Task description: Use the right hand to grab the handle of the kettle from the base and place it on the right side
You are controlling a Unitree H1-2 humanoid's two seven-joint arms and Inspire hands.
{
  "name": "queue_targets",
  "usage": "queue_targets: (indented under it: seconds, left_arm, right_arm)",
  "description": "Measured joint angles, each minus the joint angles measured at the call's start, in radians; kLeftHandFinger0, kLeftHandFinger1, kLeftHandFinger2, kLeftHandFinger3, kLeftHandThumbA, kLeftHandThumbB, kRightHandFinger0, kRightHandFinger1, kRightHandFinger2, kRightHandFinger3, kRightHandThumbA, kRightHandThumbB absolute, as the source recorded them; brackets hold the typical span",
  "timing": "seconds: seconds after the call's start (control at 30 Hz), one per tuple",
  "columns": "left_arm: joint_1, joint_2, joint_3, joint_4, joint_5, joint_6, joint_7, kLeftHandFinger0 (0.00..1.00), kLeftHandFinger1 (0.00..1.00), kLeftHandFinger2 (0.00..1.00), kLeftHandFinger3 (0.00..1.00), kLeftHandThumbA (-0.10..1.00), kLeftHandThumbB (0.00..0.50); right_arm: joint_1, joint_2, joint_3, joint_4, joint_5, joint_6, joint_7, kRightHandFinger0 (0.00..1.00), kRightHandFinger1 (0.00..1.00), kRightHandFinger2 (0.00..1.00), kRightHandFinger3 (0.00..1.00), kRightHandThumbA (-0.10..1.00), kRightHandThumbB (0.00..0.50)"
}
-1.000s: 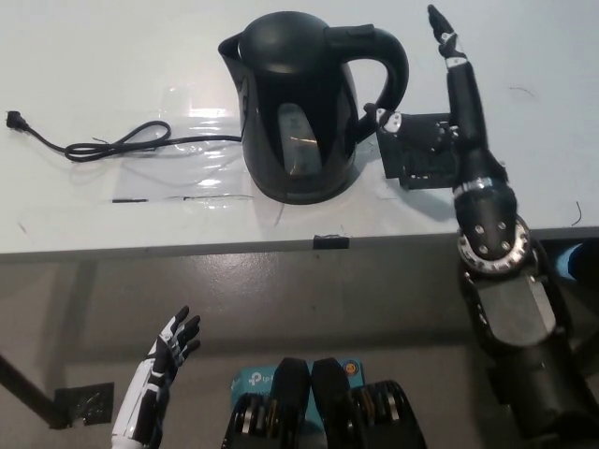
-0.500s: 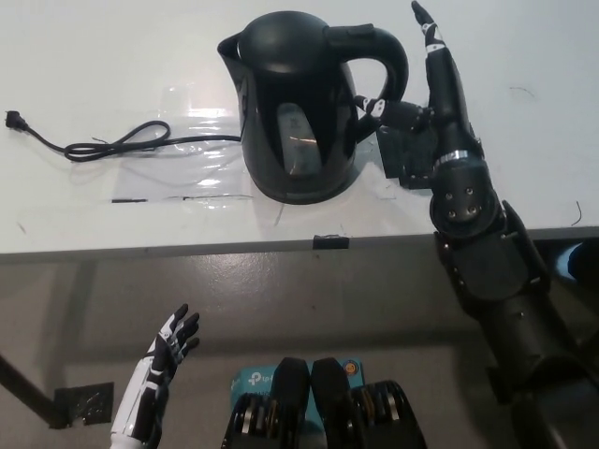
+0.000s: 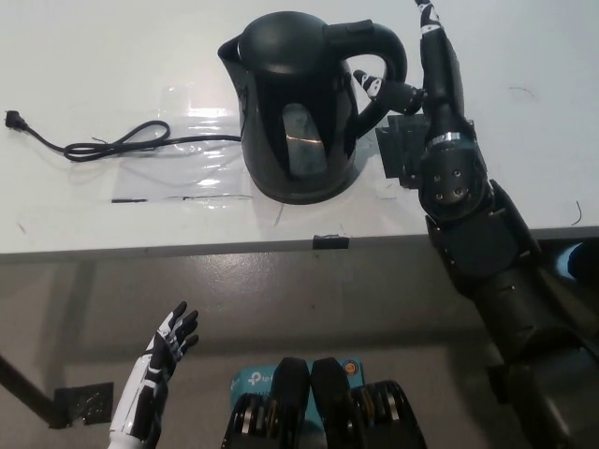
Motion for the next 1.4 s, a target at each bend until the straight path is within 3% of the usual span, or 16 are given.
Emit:
queue_targets:
  seconds: [0.17, 0.33, 0.37, 0.4, 0.47, 0.53, 0.6, 0.63, 0.67, 0.73, 0.87, 1.07, 1.1, 1.2, 1.27, 1.4]
  left_arm:
    - [-0.001, 0.001, 0.000, 0.000, -0.001, -0.002, 0.000, 1.00, 1.00, 1.00, 1.00, 1.00, 0.500]
    - [-0.001, 0.001, 0.000, 0.000, -0.001, -0.005, 0.000, 1.00, 1.00, 1.00, 1.00, 1.00, 0.500]
    - [-0.002, 0.001, 0.000, 0.000, -0.001, -0.005, 0.000, 1.00, 1.00, 1.00, 1.00, 1.00, 0.500]
    - [-0.002, 0.001, 0.000, 0.000, -0.001, -0.005, 0.000, 1.00, 1.00, 1.00, 1.00, 1.00, 0.500]
    - [-0.002, 0.001, 0.000, 0.000, -0.001, -0.005, 0.000, 1.00, 1.00, 1.00, 1.00, 1.00, 0.500]
    - [-0.002, 0.001, 0.000, 0.000, -0.001, -0.005, 0.000, 1.00, 1.00, 1.00, 1.00, 1.00, 0.500]
    - [-0.002, 0.001, 0.001, 0.000, -0.001, -0.005, 0.000, 1.00, 1.00, 1.00, 1.00, 1.00, 0.500]
    - [-0.002, 0.001, 0.001, 0.000, -0.001, -0.005, 0.000, 1.00, 1.00, 1.00, 1.00, 1.00, 0.500]
    - [-0.003, 0.001, 0.001, 0.000, -0.002, -0.005, 0.000, 1.00, 1.00, 1.00, 1.00, 1.00, 0.500]
    - [-0.005, 0.001, 0.001, 0.000, -0.001, -0.006, 0.000, 1.00, 1.00, 1.00, 1.00, 1.00, 0.500]
    - [-0.014, 0.002, 0.003, 0.000, -0.002, -0.006, 0.000, 1.00, 1.00, 1.00, 1.00, 1.00, 0.500]
    - [-0.025, 0.005, 0.003, 0.000, -0.007, -0.006, -0.004, 1.00, 1.00, 1.00, 1.00, 1.00, 0.500]
    - [-0.025, 0.006, 0.003, 0.000, -0.007, -0.006, -0.006, 1.00, 1.00, 1.00, 1.00, 1.00, 0.500]
    - [-0.025, 0.006, 0.003, 0.000, -0.010, -0.006, -0.011, 1.00, 1.00, 1.00, 1.00, 1.00, 0.500]
    - [-0.025, 0.006, 0.003, 0.000, -0.011, -0.007, -0.012, 1.00, 1.00, 1.00, 1.00, 1.00, 0.500]
    - [-0.026, 0.006, 0.004, 0.000, -0.011, -0.007, -0.012, 1.00, 1.00, 1.00, 1.00, 1.00, 0.500]
  right_arm:
    - [-0.031, 0.001, 0.009, 0.054, 0.000, -0.016, -0.019, 1.00, 1.00, 1.00, 1.00, 0.77, 0.227]
    - [-0.072, 0.005, 0.019, 0.150, 0.000, -0.040, -0.050, 0.99, 1.00, 1.00, 1.00, 0.18, 0.253]
    - [-0.084, 0.006, 0.022, 0.179, -0.001, -0.045, -0.059, 0.67, 0.76, 0.94, 0.95, 0.02, 0.264]
    - [-0.100, 0.007, 0.028, 0.210, -0.002, -0.047, -0.073, 0.55, 0.68, 0.88, 0.88, -0.02, 0.267]
    - [-0.129, 0.008, 0.055, 0.276, -0.013, -0.046, -0.101, 0.04, 0.19, 0.37, 0.43, -0.10, 0.254]
    - [-0.159, 0.011, 0.090, 0.333, -0.031, -0.037, -0.124, 0.00, 0.00, 0.11, 0.17, -0.10, 0.209]
    - [-0.180, 0.014, 0.127, 0.372, -0.047, -0.024, -0.144, 0.00, 0.13, 0.42, 0.33, -0.10, 0.162]
    - [-0.192, 0.015, 0.147, 0.392, -0.054, -0.018, -0.155, 0.00, 0.21, 0.63, 0.53, -0.10, 0.147]
    - [-0.202, 0.015, 0.162, 0.405, -0.062, -0.012, -0.163, 0.00, 0.28, 0.72, 0.70, -0.10, 0.139]
    - [-0.215, 0.015, 0.179, 0.425, -0.067, -0.008, -0.176, 0.00, 0.35, 0.76, 0.82, -0.10, 0.135]
    - [-0.226, 0.015, 0.184, 0.438, -0.065, -0.007, -0.183, 0.00, 0.25, 0.63, 0.56, -0.10, 0.143]
    - [-0.227, 0.014, 0.173, 0.441, -0.059, -0.013, -0.185, 0.00, 0.25, 0.67, 0.54, -0.10, 0.093]
    - [-0.227, 0.015, 0.164, 0.441, -0.056, -0.015, -0.185, 0.00, 0.24, 0.65, 0.63, -0.10, 0.149]
    - [-0.227, 0.017, 0.111, 0.441, -0.028, -0.020, -0.184, 0.00, 0.15, 0.53, 0.37, -0.10, 0.168]
    - [-0.227, 0.026, 0.042, 0.440, 0.009, -0.030, -0.183, 0.00, 0.12, 0.58, 0.44, -0.10, 0.103]
    - [-0.231, 0.034, -0.075, 0.430, 0.082, -0.065, -0.181, 0.00, 0.00, 0.36, 0.56, -0.10, 0.050]
